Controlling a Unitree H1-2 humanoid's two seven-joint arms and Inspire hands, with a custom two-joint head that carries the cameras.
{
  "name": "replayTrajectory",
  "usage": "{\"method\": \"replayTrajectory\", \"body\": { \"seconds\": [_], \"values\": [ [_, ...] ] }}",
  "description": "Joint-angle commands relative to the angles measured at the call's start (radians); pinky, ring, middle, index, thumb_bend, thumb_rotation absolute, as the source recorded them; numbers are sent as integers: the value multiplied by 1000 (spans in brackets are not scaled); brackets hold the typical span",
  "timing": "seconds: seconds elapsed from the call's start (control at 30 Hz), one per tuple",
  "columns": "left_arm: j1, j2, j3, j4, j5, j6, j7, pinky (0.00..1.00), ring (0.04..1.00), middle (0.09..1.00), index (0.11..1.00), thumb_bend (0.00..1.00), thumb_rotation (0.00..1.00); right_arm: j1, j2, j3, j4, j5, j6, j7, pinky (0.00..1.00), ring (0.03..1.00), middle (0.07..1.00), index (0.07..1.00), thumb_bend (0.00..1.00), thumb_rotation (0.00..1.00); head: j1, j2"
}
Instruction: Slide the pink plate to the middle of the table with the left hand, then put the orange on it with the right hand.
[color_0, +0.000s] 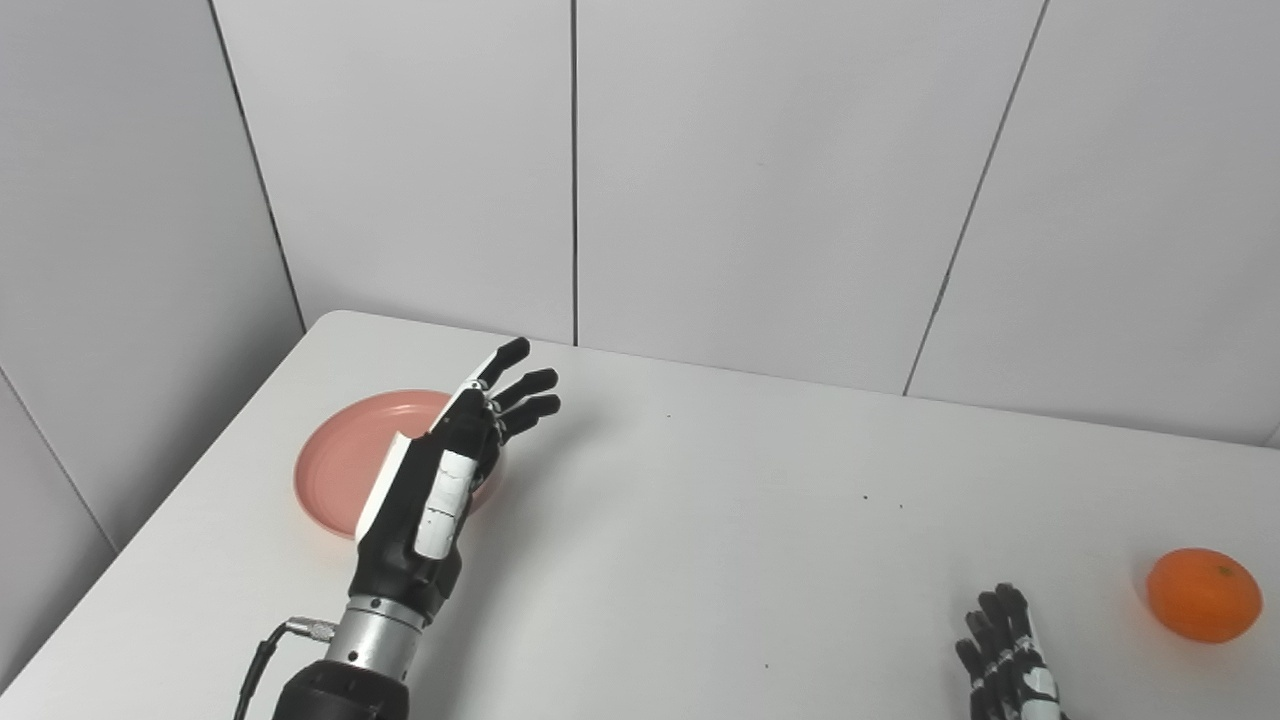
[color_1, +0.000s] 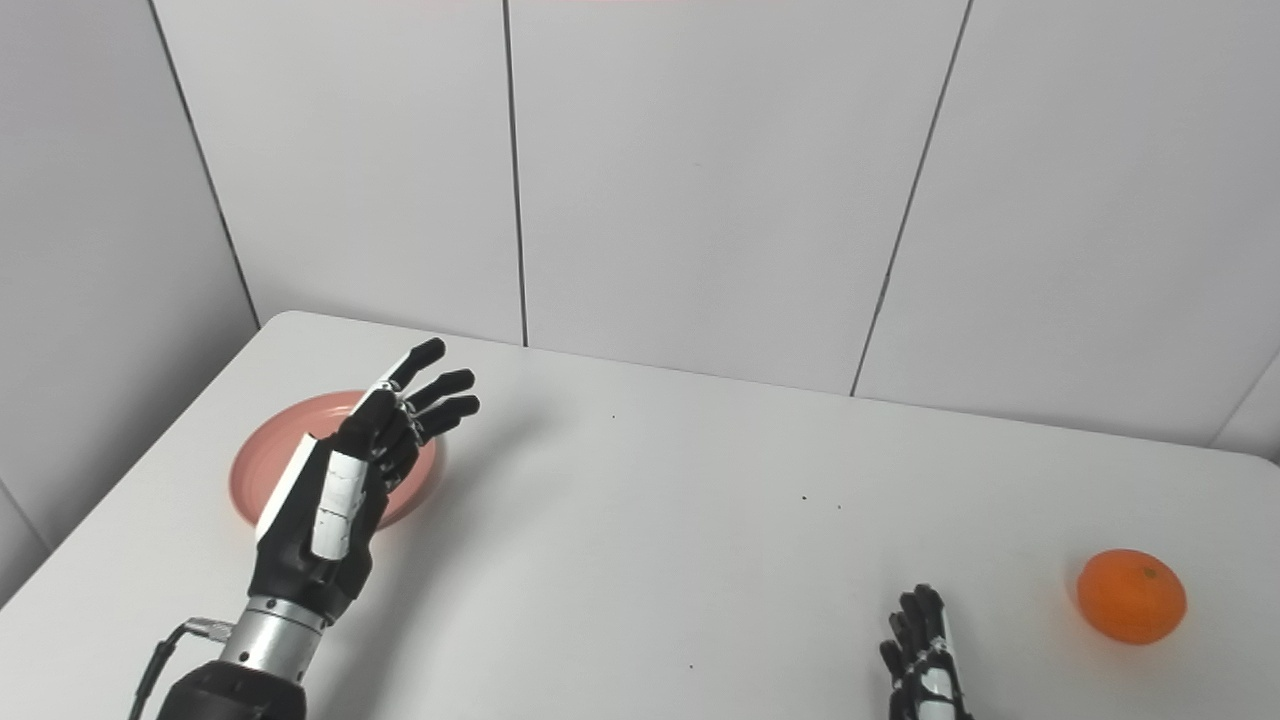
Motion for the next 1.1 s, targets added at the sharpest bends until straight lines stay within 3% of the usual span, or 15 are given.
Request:
{"method": "replayTrajectory", "body": {
  "seconds": [0.0,0.17,0.47,0.6,0.7,0.8,0.93,1.07],
  "values": [
    [-54,46,35,26,-39,-50,-12,852,824,836,894,1000,982,50,-30,6,58,5,-22,4,1000,995,974,976,737,1000,0,2],
    [-111,131,93,102,-107,-87,-41,837,821,838,891,1000,984,52,-33,8,55,5,-22,5,1000,1000,978,983,733,1000,0,2],
    [-214,231,151,132,-235,18,-65,862,835,834,892,999,1000,52,-35,8,51,7,-17,5,1000,999,975,981,722,1000,2,8],
    [-247,256,178,166,-304,69,-66,811,832,848,892,1000,988,57,-38,11,41,5,-11,5,1000,1000,980,989,721,1000,3,17],
    [-262,282,183,198,-305,71,-75,837,853,880,911,1000,998,59,-35,12,37,1,-9,2,1000,1000,977,986,726,1000,1,20],
    [-274,302,191,244,-314,54,-87,850,863,895,926,1000,983,62,-33,13,29,-2,3,-2,1000,999,975,979,737,1000,1,23],
    [-286,319,202,355,-282,-73,-122,817,847,855,892,1000,957,63,-35,14,27,3,2,2,1000,1000,979,986,731,1000,0,29],
    [-297,338,210,457,-268,-159,-145,776,841,859,895,1000,956,64,-37,14,25,5,1,4,1000,1000,980,988,733,1000,1,30]
  ]
}}
